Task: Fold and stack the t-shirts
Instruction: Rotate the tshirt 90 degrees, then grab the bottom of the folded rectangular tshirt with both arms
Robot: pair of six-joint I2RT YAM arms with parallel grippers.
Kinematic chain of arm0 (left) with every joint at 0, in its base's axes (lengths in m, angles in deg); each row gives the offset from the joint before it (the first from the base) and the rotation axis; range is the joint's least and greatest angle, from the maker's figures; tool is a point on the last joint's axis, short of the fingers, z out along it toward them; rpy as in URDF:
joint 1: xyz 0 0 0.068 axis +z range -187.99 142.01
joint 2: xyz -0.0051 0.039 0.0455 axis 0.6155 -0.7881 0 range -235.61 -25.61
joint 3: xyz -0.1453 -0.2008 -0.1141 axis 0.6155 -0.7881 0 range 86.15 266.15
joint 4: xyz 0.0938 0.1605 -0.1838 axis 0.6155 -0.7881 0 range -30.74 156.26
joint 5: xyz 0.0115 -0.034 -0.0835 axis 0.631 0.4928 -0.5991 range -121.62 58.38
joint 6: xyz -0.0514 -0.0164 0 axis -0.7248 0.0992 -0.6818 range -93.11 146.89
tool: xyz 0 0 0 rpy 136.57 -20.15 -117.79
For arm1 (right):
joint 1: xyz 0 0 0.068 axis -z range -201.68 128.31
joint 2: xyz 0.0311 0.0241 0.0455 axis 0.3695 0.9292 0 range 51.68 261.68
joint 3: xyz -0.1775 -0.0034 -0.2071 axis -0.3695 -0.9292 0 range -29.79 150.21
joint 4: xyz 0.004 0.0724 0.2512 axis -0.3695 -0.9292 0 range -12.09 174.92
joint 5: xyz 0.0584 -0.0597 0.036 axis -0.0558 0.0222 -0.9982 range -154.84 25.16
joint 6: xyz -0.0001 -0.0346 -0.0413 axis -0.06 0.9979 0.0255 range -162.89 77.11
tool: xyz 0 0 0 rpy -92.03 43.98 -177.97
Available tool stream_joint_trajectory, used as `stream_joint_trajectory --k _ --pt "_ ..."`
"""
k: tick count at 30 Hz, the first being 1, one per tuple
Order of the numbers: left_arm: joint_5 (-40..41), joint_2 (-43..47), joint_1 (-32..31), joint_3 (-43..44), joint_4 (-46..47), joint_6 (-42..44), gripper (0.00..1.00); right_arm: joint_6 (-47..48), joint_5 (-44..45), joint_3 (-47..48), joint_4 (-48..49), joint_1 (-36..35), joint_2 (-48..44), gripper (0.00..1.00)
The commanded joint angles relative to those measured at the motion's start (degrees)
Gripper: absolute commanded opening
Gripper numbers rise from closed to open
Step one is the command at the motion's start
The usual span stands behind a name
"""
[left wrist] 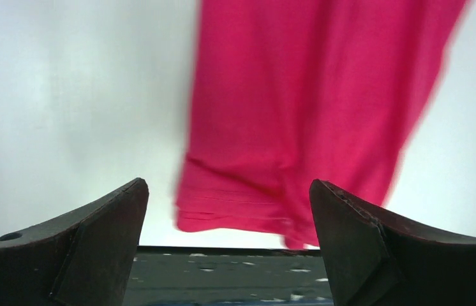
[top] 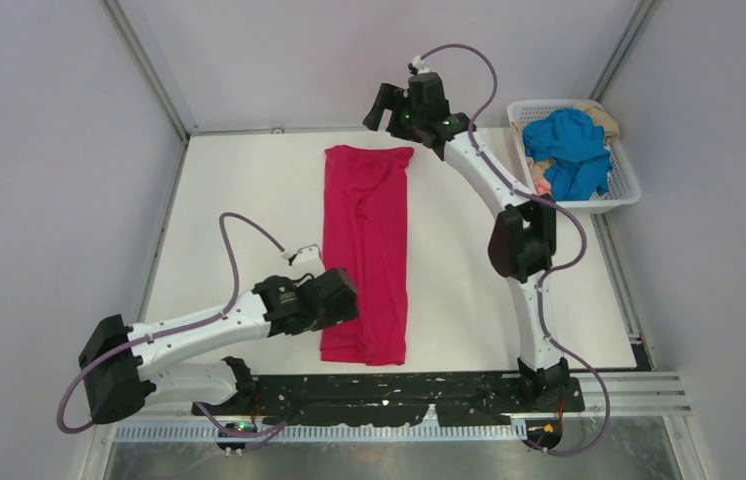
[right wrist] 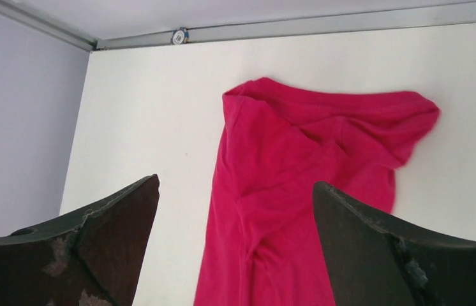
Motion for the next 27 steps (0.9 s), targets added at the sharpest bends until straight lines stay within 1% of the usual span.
stream_joint_trajectory --k 1,2,3,4,5,6,7,8,10,14,17,19,21,22,25,26,27 --pt "-3.5 5.0 4.0 -9.8 0.4 7.5 1.00 9.4 6.8 -21.6 0.9 -0.6 -21.0 0.95" --pt "-5.5 6.2 4.6 -12.1 3.1 8.7 1.00 9.9 8.7 -31.0 2.1 -0.8 -24.2 0.95" --pt "-7.4 7.0 5.2 -13.8 5.8 9.4 1.00 10.4 9.8 -35.8 4.3 -1.5 -30.8 0.95" --pt "-9.0 7.5 5.9 -15.2 7.6 10.1 1.00 10.5 12.2 -44.7 5.1 -1.9 -33.9 0.95" --pt "-10.1 7.7 6.4 -16.1 9.5 10.7 0.99 10.4 14.5 -48.7 6.7 -3.1 -40.0 0.95" --pt "-10.7 7.7 6.9 -16.7 10.5 10.9 0.97 10.1 15.4 -56.1 7.4 -3.7 -42.7 0.95" --pt "-11.2 7.6 7.3 -17.0 11.5 11.0 0.94 9.1 16.6 -59.5 8.7 -5.0 -47.7 0.95" --pt "-12.3 7.3 7.8 -17.0 12.1 11.2 0.90 8.5 16.9 -65.6 9.3 -5.6 -51.8 0.95" --pt "-14.2 7.0 7.9 -16.5 12.7 11.4 0.82 6.4 16.5 -72.2 10.9 -7.5 -55.9 0.95" --pt "-18.0 7.7 8.0 -18.9 14.0 11.3 0.74 5.4 16.8 -78.2 8.6 -11.6 -59.2 0.95" --pt "-19.8 8.2 7.9 -21.6 14.6 10.4 0.65 5.1 17.7 -81.3 6.7 -14.1 -61.6 0.95" --pt "-20.2 8.0 8.0 -22.5 15.0 10.1 0.57 5.2 16.3 -83.9 6.2 -15.3 -63.7 0.95" --pt "-20.7 7.2 8.0 -22.6 14.7 10.2 0.52 4.5 15.6 -86.1 4.9 -16.6 -66.0 0.95" --pt "-20.9 6.7 8.0 -22.7 14.7 10.2 0.48 4.0 15.5 -87.8 4.4 -17.7 -67.5 0.95" --pt "-21.5 6.1 8.0 -22.7 13.9 10.2 0.31 3.3 12.2 -91.1 4.2 -20.0 -70.1 0.95" --pt "-21.5 6.3 7.9 -22.7 13.5 10.3 0.24 2.8 11.4 -92.5 4.4 -21.4 -71.0 0.95" --pt "-21.3 6.4 8.0 -22.8 13.2 10.3 0.15 2.3 11.2 -93.0 4.4 -22.5 -71.3 0.95"
